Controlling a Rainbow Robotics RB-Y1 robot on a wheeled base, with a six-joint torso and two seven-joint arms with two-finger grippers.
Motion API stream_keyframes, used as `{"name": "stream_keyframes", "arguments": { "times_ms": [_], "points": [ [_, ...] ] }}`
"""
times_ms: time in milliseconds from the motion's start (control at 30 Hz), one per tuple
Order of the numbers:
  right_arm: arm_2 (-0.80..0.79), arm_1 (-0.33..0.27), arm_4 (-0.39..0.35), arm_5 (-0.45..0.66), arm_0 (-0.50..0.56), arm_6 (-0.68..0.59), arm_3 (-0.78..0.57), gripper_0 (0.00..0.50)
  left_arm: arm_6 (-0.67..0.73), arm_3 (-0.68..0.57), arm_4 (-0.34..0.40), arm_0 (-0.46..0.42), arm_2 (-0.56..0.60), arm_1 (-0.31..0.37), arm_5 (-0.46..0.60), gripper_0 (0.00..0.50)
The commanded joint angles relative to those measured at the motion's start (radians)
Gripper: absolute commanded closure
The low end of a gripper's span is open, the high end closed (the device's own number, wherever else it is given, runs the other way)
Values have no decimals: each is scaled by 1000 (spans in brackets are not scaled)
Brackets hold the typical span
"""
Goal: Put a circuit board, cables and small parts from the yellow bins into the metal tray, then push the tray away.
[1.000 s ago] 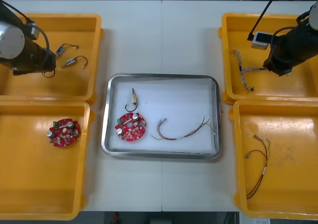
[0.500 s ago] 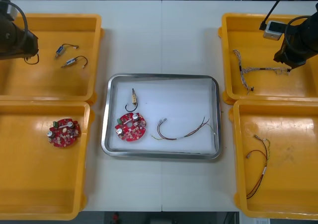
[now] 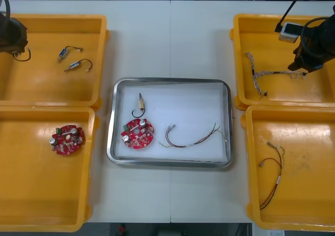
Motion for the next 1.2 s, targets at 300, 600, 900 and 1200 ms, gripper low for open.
{"name": "stream_keyframes", "arguments": {
  "times_ms": [300,600,900,1200],
  "points": [
    [16,62,13,-73,-18,28,124,0,-109,-110,82,11,129,51,105,500],
    [77,117,15,-125,-40,28,185,0,-109,-118,87,11,146,51,107,500],
    [135,133,-28,-130,-40,28,190,0,-108,-118,87,11,146,51,107,500],
    [152,137,-33,-125,-38,28,190,467,-108,-118,87,11,146,51,107,500]
  ]
}}
